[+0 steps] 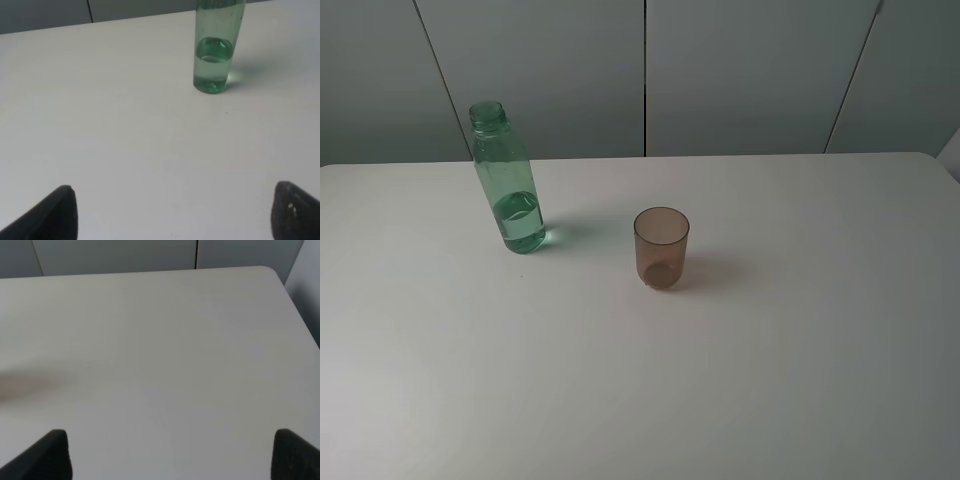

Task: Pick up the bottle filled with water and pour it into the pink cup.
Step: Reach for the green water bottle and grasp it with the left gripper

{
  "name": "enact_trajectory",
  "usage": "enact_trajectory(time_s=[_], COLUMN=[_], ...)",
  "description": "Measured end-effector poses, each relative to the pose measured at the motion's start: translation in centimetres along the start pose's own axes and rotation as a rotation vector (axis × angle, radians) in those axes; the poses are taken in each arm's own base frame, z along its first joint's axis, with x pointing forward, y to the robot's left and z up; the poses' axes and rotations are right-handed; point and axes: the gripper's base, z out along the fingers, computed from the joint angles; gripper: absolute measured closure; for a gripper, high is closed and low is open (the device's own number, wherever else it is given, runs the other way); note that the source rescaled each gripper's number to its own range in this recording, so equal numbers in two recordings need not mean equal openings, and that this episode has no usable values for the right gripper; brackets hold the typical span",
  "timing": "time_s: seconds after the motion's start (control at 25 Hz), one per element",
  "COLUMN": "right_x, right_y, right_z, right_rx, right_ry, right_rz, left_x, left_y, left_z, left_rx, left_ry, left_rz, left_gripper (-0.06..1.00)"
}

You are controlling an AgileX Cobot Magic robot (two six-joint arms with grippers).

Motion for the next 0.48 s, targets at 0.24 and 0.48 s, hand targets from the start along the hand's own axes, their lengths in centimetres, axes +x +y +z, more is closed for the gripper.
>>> enact_trajectory(time_s=[0.24,0.48], right_x=[0.00,0.00], right_y=[0.00,0.00], right_z=[0.00,0.00], right_rx=[0.000,0.000], right_ry=[0.000,0.000], right_rz=[0.000,0.000], left_x=[0.00,0.00], left_y=[0.00,0.00], left_z=[0.00,0.00], left_rx=[0.000,0.000], left_ry=[0.000,0.000], left_rz=[0.000,0.000], left_gripper=[-0.02,-0.02])
